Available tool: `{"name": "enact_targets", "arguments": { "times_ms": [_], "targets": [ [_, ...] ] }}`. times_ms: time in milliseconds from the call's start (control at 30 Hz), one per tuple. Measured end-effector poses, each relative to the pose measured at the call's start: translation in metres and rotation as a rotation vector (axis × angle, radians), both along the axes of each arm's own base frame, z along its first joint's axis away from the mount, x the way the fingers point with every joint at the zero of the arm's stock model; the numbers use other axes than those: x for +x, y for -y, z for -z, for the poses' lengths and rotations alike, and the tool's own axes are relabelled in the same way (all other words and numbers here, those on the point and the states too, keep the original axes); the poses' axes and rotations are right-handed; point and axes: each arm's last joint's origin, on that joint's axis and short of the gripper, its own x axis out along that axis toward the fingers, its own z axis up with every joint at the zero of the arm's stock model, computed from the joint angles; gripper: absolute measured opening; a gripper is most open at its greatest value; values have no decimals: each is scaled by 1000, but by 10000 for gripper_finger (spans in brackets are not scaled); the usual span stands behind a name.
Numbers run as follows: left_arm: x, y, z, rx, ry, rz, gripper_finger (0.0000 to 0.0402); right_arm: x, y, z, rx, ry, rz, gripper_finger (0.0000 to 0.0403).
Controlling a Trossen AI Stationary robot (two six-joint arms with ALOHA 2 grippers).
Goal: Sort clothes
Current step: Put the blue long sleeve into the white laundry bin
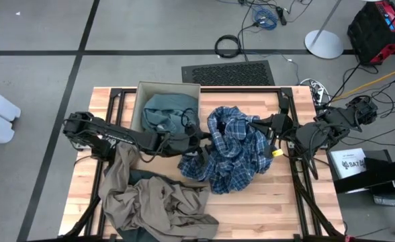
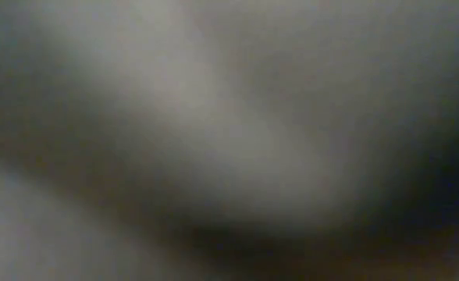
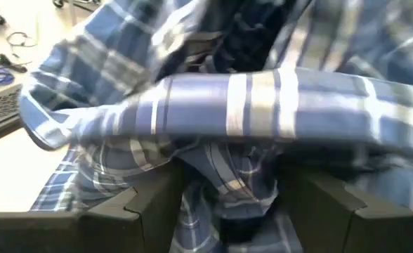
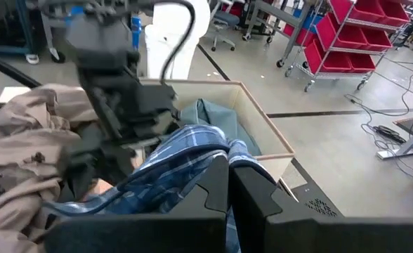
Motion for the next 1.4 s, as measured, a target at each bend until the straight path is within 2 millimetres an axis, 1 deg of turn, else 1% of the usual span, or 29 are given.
{"name": "enact_targets", "arguments": {
  "times_ms": [167, 267, 367, 500, 533, 633, 733, 867, 967, 1033, 1100, 1200, 1267, 1333, 1400],
  "targets": [
    [2, -9, 1, 8, 0, -16, 231, 1, -1, -4, 6, 33, -5, 0],
    [3, -10, -2, 22, 27, 2, 200, 2, -1, -4, 5, 40, -6, 0],
    [4, -11, -5, 73, 42, 17, 141, 2, -1, -6, 12, 53, -6, 0],
    [5, -9, -12, 131, 93, 82, 29, 2, -1, -6, 17, 55, -5, 0],
    [6, -8, -13, 139, 96, 107, 16, 2, -1, -6, 17, 55, -5, 0],
    [5, -7, -25, 179, 116, 178, 11, 2, -1, -4, 21, 47, -2, 0],
    [-5, -5, -51, 221, 170, 234, 6, -1, 0, -1, 43, 25, 12, 0],
    [-31, -5, -89, 262, 237, 294, 5, -7, 2, 11, 101, -76, 8, 3],
    [-57, -5, -119, 252, 274, 389, 4, -11, 1, 22, 223, -198, -62, 15],
    [-74, -5, -132, 243, 281, 459, 4, -10, -2, 29, 309, -254, -88, 30],
    [-88, -5, -139, 198, 277, 514, 3, -6, -7, 37, 361, -311, -119, 51],
    [-101, -5, -142, 87, 237, 552, 3, 2, -14, 49, 395, -393, -161, 93],
    [-107, -6, -141, 33, 194, 550, 3, 8, -19, 55, 391, -453, -211, 124],
    [-111, -5, -138, -17, 148, 549, 3, 13, -22, 60, 378, -482, -225, 153],
    [-112, -3, -132, -64, 88, 600, 4, 17, -24, 62, 370, -493, -218, 176]
  ]
}}
